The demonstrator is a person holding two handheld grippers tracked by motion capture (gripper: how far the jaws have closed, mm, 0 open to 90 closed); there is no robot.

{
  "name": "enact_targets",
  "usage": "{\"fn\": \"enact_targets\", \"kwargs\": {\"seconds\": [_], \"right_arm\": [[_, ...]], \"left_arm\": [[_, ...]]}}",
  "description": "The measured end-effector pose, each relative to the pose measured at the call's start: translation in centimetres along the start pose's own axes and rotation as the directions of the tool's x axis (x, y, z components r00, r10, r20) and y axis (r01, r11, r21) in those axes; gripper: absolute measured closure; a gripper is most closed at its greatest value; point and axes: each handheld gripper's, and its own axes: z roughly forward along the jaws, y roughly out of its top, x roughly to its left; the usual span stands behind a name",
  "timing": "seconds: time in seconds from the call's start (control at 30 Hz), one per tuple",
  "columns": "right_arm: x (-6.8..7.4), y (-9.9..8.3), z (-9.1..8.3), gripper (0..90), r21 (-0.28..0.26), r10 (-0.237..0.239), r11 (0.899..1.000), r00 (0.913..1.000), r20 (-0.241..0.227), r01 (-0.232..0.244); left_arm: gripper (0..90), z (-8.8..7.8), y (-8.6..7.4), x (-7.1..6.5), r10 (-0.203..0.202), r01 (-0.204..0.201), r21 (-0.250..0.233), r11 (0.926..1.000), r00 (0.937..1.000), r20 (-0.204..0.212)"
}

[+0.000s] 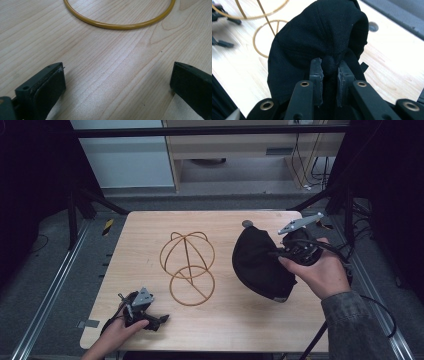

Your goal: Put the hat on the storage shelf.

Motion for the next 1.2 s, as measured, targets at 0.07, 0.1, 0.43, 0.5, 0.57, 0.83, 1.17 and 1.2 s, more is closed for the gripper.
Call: {"fn": "enact_targets", "kwargs": {"seconds": [0.07,0.1,0.43,0.5,0.57,0.83,1.17,1.2], "right_arm": [[0.1,0.3,-0.4,78.3,-0.013,-0.001,1.0,1.0,0.004,0.001],[0.2,0.4,-0.7,78.4,-0.023,-0.004,1.0,0.9999,0.013,0.004],[0.1,1.8,-1.9,78.4,-0.045,-0.003,0.999,0.9995,0.033,0.005],[0.1,2.5,-2.2,78.4,-0.051,-0.012,0.999,0.9993,0.036,0.014],[0.2,3.1,-2.4,78.4,-0.054,-0.015,0.998,0.9992,0.036,0.017],[0.9,4.6,-3.4,78.5,-0.087,-0.029,0.996,0.9993,0.025,0.031],[2.2,7.0,-4.1,78.6,-0.166,-0.043,0.985,0.9991,0.003,0.043],[2.4,7.2,-4.0,78.6,-0.174,-0.041,0.984,0.9991,0.002,0.041]], "left_arm": [[0.0,0.0,0.0,0.0,-0.001,0.001,-0.001,1.0,1.0,0.0],[0.0,0.0,0.0,0.0,-0.001,0.001,-0.001,1.0,1.0,0.0],[0.0,-0.1,0.0,0.0,0.0,0.0,0.001,1.0,1.0,0.001],[0.0,-0.1,0.0,0.0,-0.001,0.001,0.001,1.0,1.0,0.001],[0.0,-0.1,0.0,0.0,0.0,0.0,0.001,1.0,1.0,0.001],[0.0,-0.1,-0.1,0.0,-0.001,0.001,0.0,1.0,1.0,0.002],[0.0,-0.1,-0.1,0.0,0.0,0.0,0.001,1.0,1.0,0.002],[0.0,-0.1,-0.1,0.0,0.0,0.0,0.001,1.0,1.0,0.002]]}}
